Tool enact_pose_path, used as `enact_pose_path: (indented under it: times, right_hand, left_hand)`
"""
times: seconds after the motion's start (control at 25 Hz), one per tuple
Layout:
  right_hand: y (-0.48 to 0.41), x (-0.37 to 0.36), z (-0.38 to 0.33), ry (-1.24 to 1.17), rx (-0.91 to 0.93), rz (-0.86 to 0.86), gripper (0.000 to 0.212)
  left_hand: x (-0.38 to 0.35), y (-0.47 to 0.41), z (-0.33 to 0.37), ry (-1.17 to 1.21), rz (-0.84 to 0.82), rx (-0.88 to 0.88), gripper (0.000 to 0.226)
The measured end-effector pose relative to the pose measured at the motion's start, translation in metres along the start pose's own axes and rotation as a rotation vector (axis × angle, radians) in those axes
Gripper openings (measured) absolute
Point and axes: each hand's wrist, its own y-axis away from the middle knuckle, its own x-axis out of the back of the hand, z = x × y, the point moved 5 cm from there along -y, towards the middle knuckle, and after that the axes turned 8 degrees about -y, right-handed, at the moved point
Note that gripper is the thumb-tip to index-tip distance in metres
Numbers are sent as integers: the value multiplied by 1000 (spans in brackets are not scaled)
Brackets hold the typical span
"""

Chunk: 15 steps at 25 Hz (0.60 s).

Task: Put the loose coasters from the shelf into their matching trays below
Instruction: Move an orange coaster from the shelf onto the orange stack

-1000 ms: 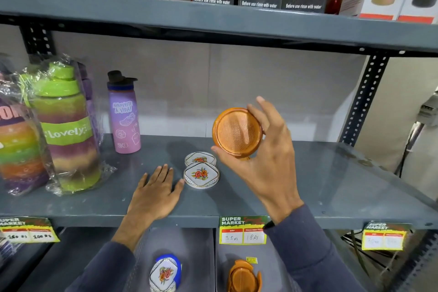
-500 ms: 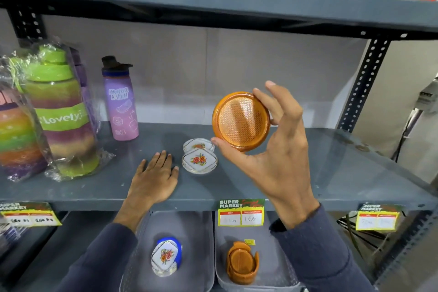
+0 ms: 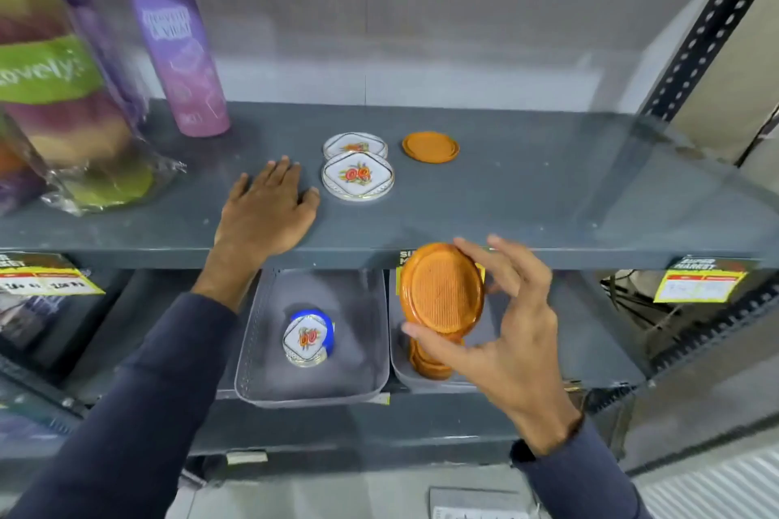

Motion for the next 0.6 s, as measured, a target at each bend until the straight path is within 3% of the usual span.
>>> enact_pose_path:
  times: [0.28,0.6]
  right_hand:
    - [72,-44,116,-38,-471,-91,95]
    - [105,-87,230,286,-872,-292,96]
  left_hand:
    - [5,2,0,55,48,11,60]
    - [4,0,-1,59,81,29,60]
